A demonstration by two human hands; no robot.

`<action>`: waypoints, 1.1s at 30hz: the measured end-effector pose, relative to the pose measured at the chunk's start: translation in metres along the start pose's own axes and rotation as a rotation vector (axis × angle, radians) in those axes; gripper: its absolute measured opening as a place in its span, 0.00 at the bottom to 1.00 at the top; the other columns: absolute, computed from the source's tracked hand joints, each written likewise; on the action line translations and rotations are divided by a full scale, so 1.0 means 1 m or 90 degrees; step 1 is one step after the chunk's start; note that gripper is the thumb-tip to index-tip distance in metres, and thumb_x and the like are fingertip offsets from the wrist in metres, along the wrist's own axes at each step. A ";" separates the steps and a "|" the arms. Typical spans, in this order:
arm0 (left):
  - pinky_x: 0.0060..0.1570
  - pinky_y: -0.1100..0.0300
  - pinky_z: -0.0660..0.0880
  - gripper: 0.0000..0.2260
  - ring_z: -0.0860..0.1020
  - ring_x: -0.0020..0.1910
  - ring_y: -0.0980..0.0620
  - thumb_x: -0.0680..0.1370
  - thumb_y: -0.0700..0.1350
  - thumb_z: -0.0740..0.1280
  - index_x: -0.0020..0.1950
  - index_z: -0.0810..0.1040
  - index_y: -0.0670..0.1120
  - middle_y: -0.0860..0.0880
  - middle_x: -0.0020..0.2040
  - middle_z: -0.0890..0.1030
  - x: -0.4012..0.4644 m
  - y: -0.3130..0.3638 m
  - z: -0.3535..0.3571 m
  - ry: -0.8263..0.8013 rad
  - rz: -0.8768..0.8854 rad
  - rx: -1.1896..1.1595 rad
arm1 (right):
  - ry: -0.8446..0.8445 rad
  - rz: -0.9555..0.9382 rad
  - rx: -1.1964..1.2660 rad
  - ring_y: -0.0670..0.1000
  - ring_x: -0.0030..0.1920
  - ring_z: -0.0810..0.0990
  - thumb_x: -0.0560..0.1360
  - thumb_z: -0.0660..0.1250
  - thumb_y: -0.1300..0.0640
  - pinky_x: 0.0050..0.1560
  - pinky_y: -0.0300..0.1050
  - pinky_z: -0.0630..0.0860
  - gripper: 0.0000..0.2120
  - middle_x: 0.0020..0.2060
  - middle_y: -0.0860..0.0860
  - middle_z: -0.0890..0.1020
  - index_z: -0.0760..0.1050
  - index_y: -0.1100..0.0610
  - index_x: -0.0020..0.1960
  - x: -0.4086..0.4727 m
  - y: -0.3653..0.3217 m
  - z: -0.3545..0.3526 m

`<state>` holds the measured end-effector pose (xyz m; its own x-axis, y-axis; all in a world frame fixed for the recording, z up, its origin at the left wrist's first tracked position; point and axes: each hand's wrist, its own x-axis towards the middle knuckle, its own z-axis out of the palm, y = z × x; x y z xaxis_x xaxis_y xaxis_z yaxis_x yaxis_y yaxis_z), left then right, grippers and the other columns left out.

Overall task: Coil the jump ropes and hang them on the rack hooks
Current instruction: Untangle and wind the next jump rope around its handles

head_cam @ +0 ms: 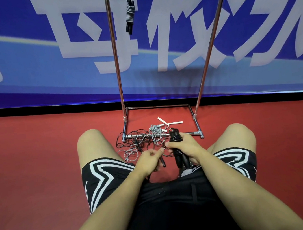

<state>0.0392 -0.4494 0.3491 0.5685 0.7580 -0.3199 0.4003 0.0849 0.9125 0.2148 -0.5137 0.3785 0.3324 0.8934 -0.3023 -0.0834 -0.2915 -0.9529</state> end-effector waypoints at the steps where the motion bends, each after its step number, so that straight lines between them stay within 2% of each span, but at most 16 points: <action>1: 0.41 0.54 0.78 0.21 0.79 0.30 0.49 0.83 0.58 0.64 0.46 0.79 0.40 0.48 0.31 0.81 -0.003 0.001 0.000 -0.045 -0.027 -0.018 | 0.028 0.000 0.010 0.54 0.39 0.85 0.70 0.80 0.63 0.42 0.48 0.81 0.18 0.44 0.57 0.85 0.76 0.61 0.55 0.001 -0.002 -0.003; 4: 0.36 0.56 0.76 0.20 0.79 0.29 0.48 0.85 0.56 0.61 0.41 0.76 0.43 0.49 0.29 0.76 -0.006 0.005 -0.001 -0.092 -0.033 -0.098 | 0.067 -0.007 0.039 0.51 0.36 0.82 0.69 0.81 0.61 0.41 0.46 0.79 0.19 0.40 0.53 0.84 0.75 0.59 0.54 0.001 -0.005 -0.013; 7: 0.28 0.59 0.69 0.18 0.71 0.23 0.51 0.84 0.55 0.63 0.41 0.71 0.44 0.49 0.28 0.72 -0.003 0.004 -0.001 -0.011 0.017 -0.141 | 0.066 -0.003 0.104 0.53 0.41 0.85 0.71 0.80 0.62 0.44 0.46 0.81 0.21 0.43 0.55 0.86 0.75 0.63 0.59 0.002 -0.003 -0.014; 9: 0.26 0.61 0.64 0.18 0.64 0.24 0.53 0.83 0.55 0.66 0.42 0.75 0.42 0.50 0.27 0.68 -0.002 0.004 -0.003 0.042 0.038 -0.143 | 0.059 0.001 0.134 0.55 0.44 0.86 0.72 0.79 0.64 0.46 0.49 0.82 0.21 0.46 0.58 0.86 0.75 0.64 0.61 0.001 -0.003 -0.011; 10: 0.27 0.62 0.63 0.18 0.63 0.24 0.54 0.82 0.55 0.67 0.42 0.77 0.41 0.52 0.27 0.67 -0.003 0.004 -0.004 0.064 0.051 -0.133 | 0.059 -0.002 0.135 0.55 0.42 0.85 0.72 0.79 0.64 0.46 0.49 0.82 0.20 0.45 0.58 0.85 0.75 0.64 0.60 0.001 -0.003 -0.011; 12: 0.31 0.69 0.67 0.17 0.66 0.24 0.60 0.82 0.51 0.68 0.41 0.80 0.40 0.56 0.25 0.68 -0.004 0.006 -0.004 0.104 0.091 -0.093 | 0.059 -0.008 0.127 0.53 0.37 0.81 0.71 0.79 0.64 0.45 0.51 0.80 0.20 0.39 0.56 0.82 0.75 0.64 0.59 0.002 -0.002 -0.012; 13: 0.33 0.73 0.67 0.15 0.69 0.25 0.64 0.83 0.48 0.67 0.40 0.81 0.42 0.56 0.24 0.70 -0.005 0.007 -0.004 0.121 0.109 -0.072 | 0.058 -0.009 0.123 0.52 0.36 0.79 0.71 0.80 0.63 0.46 0.51 0.79 0.20 0.38 0.55 0.81 0.75 0.63 0.58 0.003 -0.001 -0.013; 15: 0.36 0.74 0.67 0.12 0.72 0.29 0.68 0.83 0.44 0.66 0.40 0.80 0.47 0.54 0.26 0.74 -0.004 0.008 -0.003 0.138 0.145 -0.050 | 0.057 0.000 0.122 0.52 0.35 0.78 0.71 0.80 0.59 0.46 0.51 0.79 0.18 0.37 0.55 0.80 0.76 0.61 0.56 0.004 -0.001 -0.012; 16: 0.37 0.73 0.67 0.12 0.73 0.30 0.68 0.83 0.44 0.66 0.40 0.80 0.50 0.58 0.27 0.75 -0.003 0.008 -0.003 0.146 0.157 -0.044 | 0.057 0.016 0.131 0.52 0.35 0.79 0.73 0.79 0.56 0.46 0.51 0.79 0.17 0.37 0.54 0.80 0.76 0.61 0.55 0.003 -0.003 -0.011; 19: 0.41 0.68 0.70 0.10 0.75 0.34 0.66 0.83 0.45 0.67 0.41 0.80 0.52 0.64 0.31 0.79 0.000 0.003 -0.004 0.171 0.168 -0.032 | 0.025 0.066 0.219 0.53 0.36 0.78 0.82 0.66 0.53 0.45 0.50 0.77 0.10 0.37 0.54 0.79 0.74 0.61 0.52 0.000 -0.008 -0.008; 22: 0.43 0.68 0.71 0.09 0.78 0.37 0.65 0.83 0.47 0.67 0.44 0.81 0.53 0.58 0.34 0.82 -0.001 0.003 -0.003 0.172 0.180 -0.001 | 0.011 0.081 0.236 0.54 0.40 0.77 0.84 0.57 0.56 0.47 0.50 0.75 0.09 0.41 0.56 0.76 0.71 0.62 0.54 0.002 -0.009 -0.008; 24: 0.42 0.69 0.70 0.09 0.78 0.36 0.65 0.83 0.49 0.67 0.43 0.81 0.55 0.57 0.35 0.82 -0.002 0.004 -0.002 0.168 0.177 0.033 | 0.016 0.070 0.204 0.55 0.45 0.78 0.85 0.60 0.58 0.55 0.54 0.76 0.08 0.44 0.56 0.78 0.74 0.63 0.56 0.003 -0.008 -0.007; 26: 0.40 0.70 0.68 0.11 0.77 0.36 0.66 0.83 0.51 0.66 0.41 0.80 0.56 0.60 0.35 0.81 -0.001 0.004 -0.002 0.178 0.176 0.060 | 0.008 0.051 0.137 0.55 0.51 0.78 0.83 0.66 0.58 0.63 0.56 0.75 0.08 0.47 0.55 0.80 0.77 0.62 0.58 0.003 -0.008 -0.006; 29: 0.39 0.74 0.67 0.11 0.76 0.37 0.68 0.83 0.52 0.66 0.41 0.80 0.56 0.62 0.33 0.79 -0.003 0.005 -0.003 0.189 0.178 0.089 | 0.001 0.044 0.050 0.52 0.52 0.80 0.79 0.72 0.55 0.63 0.51 0.75 0.13 0.49 0.54 0.82 0.79 0.59 0.62 0.001 -0.005 -0.006; 33: 0.39 0.72 0.66 0.11 0.75 0.35 0.68 0.83 0.52 0.65 0.48 0.84 0.51 0.63 0.31 0.77 -0.002 0.003 -0.002 0.181 0.181 0.096 | 0.014 0.025 0.023 0.51 0.52 0.82 0.77 0.75 0.52 0.61 0.50 0.78 0.15 0.50 0.52 0.85 0.81 0.57 0.61 0.004 -0.002 -0.009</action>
<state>0.0380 -0.4496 0.3532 0.4591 0.8874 0.0417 0.3680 -0.2327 0.9002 0.2247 -0.5122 0.3791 0.3488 0.8737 -0.3389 -0.1302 -0.3130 -0.9408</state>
